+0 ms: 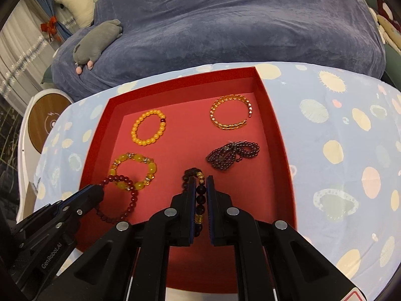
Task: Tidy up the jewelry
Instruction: 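Carry both bracelets into the red box and open both tools, then move the left tool toward the gold watch while the right tool approaches the thin gold bangle, then close the right tool on the rim of the thin gold bangle, then grasp the gold wristwatch with the left tool while the right tool holds the bangle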
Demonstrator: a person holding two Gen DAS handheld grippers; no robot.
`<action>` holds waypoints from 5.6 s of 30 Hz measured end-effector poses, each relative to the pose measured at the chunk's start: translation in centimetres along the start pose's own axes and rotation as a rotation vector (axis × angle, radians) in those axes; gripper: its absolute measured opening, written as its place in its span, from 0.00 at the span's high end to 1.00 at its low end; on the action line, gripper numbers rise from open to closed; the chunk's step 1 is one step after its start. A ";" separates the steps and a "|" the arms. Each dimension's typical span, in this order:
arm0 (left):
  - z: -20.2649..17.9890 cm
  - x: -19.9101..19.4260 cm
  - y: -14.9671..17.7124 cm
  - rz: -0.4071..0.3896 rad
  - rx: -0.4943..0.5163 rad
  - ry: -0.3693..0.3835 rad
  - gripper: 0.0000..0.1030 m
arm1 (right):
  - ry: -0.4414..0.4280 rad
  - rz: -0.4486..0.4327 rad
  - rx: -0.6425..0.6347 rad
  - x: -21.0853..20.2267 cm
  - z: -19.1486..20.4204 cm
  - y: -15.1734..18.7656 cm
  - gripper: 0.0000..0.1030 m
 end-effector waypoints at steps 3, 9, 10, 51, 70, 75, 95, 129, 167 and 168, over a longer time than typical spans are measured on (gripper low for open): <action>0.6 -0.2 -0.4 -0.031 -0.021 -0.008 0.90 | 0.071 -0.031 -0.023 -0.7 -1.3 -0.4 0.87; 1.5 -1.9 0.2 -0.062 -0.070 -0.003 0.63 | 0.061 -0.074 0.032 -3.4 -2.8 0.8 0.78; 1.7 -2.3 0.5 -0.064 -0.073 -0.006 0.58 | 0.060 -0.080 0.033 -3.9 -2.9 1.3 0.76; 6.2 -10.4 18.2 0.043 -0.085 -0.070 0.56 | 0.010 0.045 0.020 -11.2 2.6 21.1 0.74; 7.7 -10.4 20.6 0.065 -0.086 -0.083 0.56 | 0.021 0.084 0.004 -9.0 3.4 22.2 0.74; 8.0 -10.4 21.0 0.070 -0.093 -0.080 0.56 | 0.025 0.090 -0.014 -8.3 4.0 22.2 0.74; 8.0 -10.1 21.2 0.078 -0.132 -0.057 0.48 | 0.086 0.083 -0.004 -8.5 1.2 23.3 0.98; 6.7 -9.7 22.2 0.042 -0.030 -0.140 0.44 | 0.066 0.054 0.032 -9.7 0.3 25.4 0.97; 8.2 -10.7 21.9 0.049 -0.122 -0.122 0.79 | 0.046 0.040 0.050 -9.9 0.4 25.3 0.97; 8.2 -10.9 21.8 0.047 -0.122 -0.116 0.79 | 0.045 0.036 0.050 -10.0 0.5 25.2 0.97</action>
Point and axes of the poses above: each gripper's, at about its wrist camera, not at the fingertips, and x roughly the way its jaws point, z to its left, y to its underside, the point moved 9 cm from there along x, roughly the way its jaws point, and after that the axes turned 5 degrees about -x, right-handed, at the moved point
